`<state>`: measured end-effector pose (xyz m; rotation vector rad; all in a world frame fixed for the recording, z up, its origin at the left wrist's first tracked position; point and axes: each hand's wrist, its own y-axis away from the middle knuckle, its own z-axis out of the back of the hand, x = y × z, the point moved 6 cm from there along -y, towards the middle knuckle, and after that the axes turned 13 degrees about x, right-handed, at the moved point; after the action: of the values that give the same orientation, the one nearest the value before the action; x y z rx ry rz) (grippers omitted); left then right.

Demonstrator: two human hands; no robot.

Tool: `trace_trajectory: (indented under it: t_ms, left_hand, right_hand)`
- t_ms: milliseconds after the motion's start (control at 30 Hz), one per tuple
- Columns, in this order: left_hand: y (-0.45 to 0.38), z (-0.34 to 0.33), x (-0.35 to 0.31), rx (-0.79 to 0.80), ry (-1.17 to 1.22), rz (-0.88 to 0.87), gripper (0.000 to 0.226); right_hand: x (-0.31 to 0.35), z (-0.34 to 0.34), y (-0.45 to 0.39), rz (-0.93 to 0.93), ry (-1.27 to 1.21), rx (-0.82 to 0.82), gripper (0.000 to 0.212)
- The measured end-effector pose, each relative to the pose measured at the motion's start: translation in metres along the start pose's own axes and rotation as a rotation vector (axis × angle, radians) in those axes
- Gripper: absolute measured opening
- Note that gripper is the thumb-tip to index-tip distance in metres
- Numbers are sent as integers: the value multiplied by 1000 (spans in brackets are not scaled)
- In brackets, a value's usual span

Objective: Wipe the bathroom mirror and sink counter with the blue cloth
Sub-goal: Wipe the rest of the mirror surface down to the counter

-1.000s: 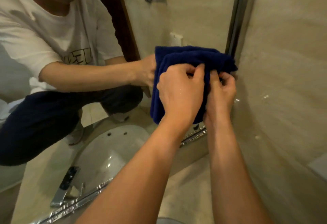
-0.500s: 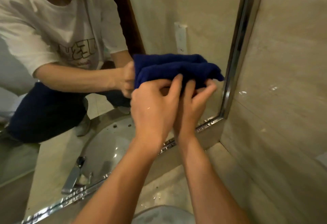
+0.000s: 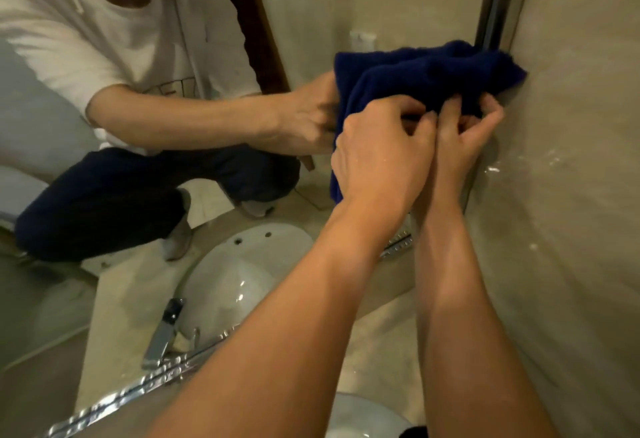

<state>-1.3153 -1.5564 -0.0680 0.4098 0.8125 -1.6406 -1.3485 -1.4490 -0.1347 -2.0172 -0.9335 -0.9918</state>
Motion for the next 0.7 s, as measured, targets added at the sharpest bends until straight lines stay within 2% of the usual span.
trace_trajectory:
  t_ms: [133,267,500,700]
  left_hand:
    - [21,11,19,-6,-25,-4,23]
    - [43,26,41,-47,1,54,21]
    - [68,42,70,-114,133,100,22]
    - [91,55,110,-141,236,133,42]
  right_hand:
    - [-7,-1,17,-35,-48,-19,23]
    - [-12,-14,48,-71,11,-19,12]
    - [-14,-27,72,-64,125,99,10]
    - [-16,-44,102,-55,181,199,9]
